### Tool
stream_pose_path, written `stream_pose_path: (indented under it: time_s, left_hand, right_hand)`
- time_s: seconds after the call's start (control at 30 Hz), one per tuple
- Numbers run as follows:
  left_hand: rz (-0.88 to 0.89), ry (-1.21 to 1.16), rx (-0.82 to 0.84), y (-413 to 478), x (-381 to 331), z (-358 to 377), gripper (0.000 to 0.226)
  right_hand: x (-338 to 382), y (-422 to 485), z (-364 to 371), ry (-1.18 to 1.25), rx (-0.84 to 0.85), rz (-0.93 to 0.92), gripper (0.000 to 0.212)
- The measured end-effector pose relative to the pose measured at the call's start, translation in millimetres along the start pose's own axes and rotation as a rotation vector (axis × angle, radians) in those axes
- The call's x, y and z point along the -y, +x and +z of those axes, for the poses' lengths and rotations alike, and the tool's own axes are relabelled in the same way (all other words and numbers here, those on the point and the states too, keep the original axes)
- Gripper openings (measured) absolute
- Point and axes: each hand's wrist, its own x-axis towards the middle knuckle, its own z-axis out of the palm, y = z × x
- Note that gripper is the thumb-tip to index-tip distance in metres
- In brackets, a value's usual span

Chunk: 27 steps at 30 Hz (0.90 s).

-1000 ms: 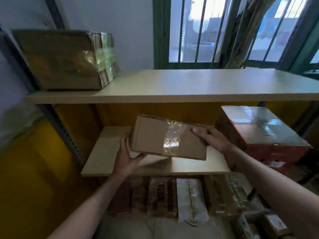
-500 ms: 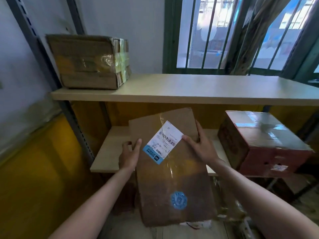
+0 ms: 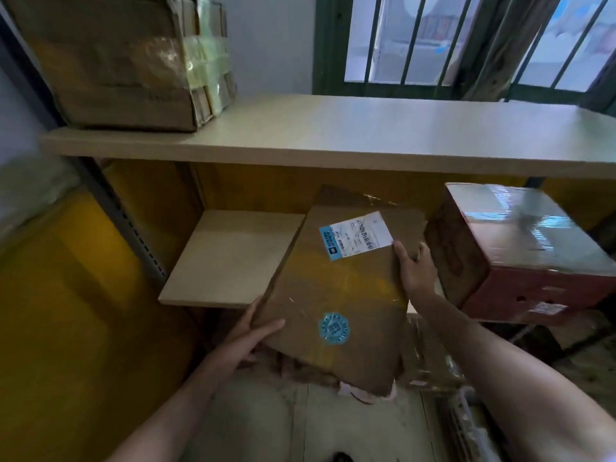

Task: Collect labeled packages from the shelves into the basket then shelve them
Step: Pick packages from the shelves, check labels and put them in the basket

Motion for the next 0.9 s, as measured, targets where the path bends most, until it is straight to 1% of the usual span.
stream_pose_path:
  time_s: [0.07, 0.1, 0.17, 0.2, 0.27, 0.3, 0.33, 0.37, 0.43, 0.53, 0.67, 0.73, 0.8, 0.9]
  left_hand:
    - [0.008, -0.106, -0.047, 11, -3, 11, 0.076]
    - [0.013, -0.169, -0.097, 18, -8, 18, 0.074]
    - [0.022, -0.243, -0.237, 37, -17, 32, 0.067]
    - [0.037, -0.229, -0.303, 49, -21, 38, 0.065]
    - [0.047, -0.076, -0.388, 73, -20, 49, 0.066]
    - [0.025, 0.051, -0.425, 82, -16, 55, 0.067]
    - [0.01, 0.175, -0.462, 88, -11, 60, 0.068]
    - [0.019, 0.274, -0.487, 94, -6, 64, 0.068]
    - [0.088, 0.362, -0.49, 103, 2, 66, 0.063]
    - [0.154, 0.382, -0.513, 114, 1, 60, 0.049]
    - [0.202, 0.343, -0.637, 118, -3, 23, 0.032]
    - [0.16, 0.363, -0.636, 110, 2, -7, 0.033]
    - [0.125, 0.409, -0.63, 99, 8, -38, 0.038]
    - [0.059, 0.523, -0.63, 83, 8, -80, 0.049]
  right_hand:
    - [2, 20, 5, 0.005, -0.042, 0.05, 0.065]
    - [3, 31, 7, 0.018, 0.01, 0.06, 0.062]
    - [1, 46, 13, 0.015, 0.241, 0.061, 0.059]
    - [-3, 50, 17, -0.036, 0.373, 0.057, 0.059]
    - [-17, 50, 24, -0.295, 0.569, 0.018, 0.069]
    - [-28, 49, 26, -0.415, 0.621, -0.001, 0.074]
    - [-39, 47, 28, -0.456, 0.651, 0.0, 0.077]
    - [-49, 46, 29, -0.441, 0.671, 0.006, 0.078]
    - [-58, 50, 32, -0.411, 0.695, -0.007, 0.079]
    - [-48, 60, 47, -0.43, 0.739, 0.001, 0.078]
    - [-26, 57, 89, -0.488, 0.812, -0.011, 0.077]
    - [-16, 45, 116, -0.477, 0.856, -0.001, 0.078]
    - [-8, 26, 146, -0.466, 0.879, -0.022, 0.077]
    - [2, -6, 196, -0.513, 0.863, -0.092, 0.074]
